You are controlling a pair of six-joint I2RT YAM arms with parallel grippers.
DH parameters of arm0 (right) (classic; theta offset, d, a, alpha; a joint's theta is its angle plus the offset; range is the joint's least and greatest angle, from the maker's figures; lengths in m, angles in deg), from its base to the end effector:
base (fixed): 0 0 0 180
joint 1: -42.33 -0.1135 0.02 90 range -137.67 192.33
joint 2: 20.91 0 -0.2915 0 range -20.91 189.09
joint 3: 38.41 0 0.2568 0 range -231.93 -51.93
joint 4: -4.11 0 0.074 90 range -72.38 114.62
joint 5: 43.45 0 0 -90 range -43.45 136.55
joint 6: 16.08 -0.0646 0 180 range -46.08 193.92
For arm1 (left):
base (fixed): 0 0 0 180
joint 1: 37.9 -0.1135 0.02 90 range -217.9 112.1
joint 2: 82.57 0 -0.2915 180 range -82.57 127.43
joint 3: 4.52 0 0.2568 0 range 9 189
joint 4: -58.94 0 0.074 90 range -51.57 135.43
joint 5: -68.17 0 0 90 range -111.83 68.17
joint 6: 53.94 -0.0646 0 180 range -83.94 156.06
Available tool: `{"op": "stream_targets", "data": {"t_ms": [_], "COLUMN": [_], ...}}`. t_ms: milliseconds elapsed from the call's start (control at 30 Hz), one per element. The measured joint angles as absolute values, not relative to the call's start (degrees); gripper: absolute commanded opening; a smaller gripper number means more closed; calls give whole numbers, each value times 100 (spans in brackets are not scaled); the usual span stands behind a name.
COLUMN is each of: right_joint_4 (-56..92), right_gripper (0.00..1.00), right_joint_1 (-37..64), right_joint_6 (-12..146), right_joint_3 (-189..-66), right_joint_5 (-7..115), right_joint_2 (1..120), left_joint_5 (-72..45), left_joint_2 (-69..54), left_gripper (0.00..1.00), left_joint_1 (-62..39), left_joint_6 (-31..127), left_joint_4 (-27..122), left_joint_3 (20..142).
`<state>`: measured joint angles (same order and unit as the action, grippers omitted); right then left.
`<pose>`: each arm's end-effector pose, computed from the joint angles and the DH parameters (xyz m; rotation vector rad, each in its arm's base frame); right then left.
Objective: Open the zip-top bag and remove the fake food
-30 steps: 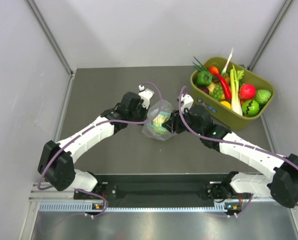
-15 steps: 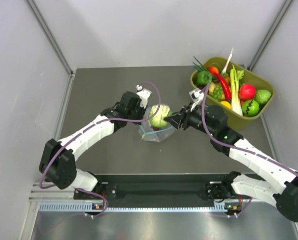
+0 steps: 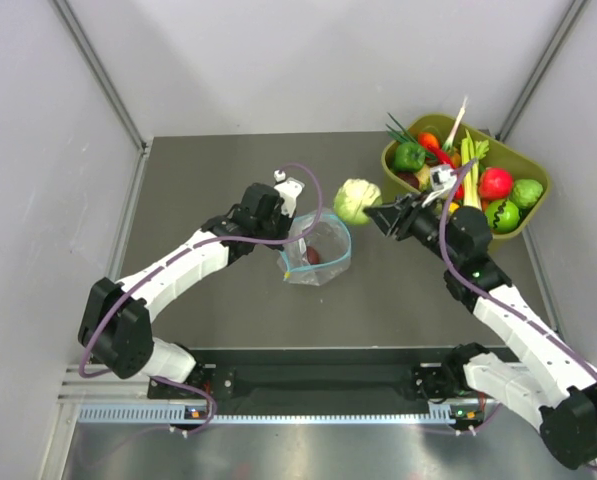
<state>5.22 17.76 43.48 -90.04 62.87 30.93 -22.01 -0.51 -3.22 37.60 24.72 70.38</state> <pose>0.2040 0.1132 0.3386 -0.1477 1.6738 0.9626 0.2785 -0.1925 0.2786 0.6584 2.2187 -0.3215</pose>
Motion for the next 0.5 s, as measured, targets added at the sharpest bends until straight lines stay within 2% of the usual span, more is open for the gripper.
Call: {"op": "stream_targets", "data": {"t_ms": [300, 500], "right_joint_4": [513, 714], "right_gripper": [0, 0], "right_joint_1": [3251, 4739], "right_joint_6": [4407, 4558], "right_joint_3": [-9318, -9587], "right_joint_5": [6735, 6949], "right_joint_2": [3049, 3189], "left_joint_5": [-2123, -2057], "left_joint_2": [-51, -53], "left_gripper": [0, 0], "left_joint_1": [-322, -322], "left_joint_6": [3760, 3760], "left_joint_4": [2466, 2457], "left_joint_3": [7038, 7038]}}
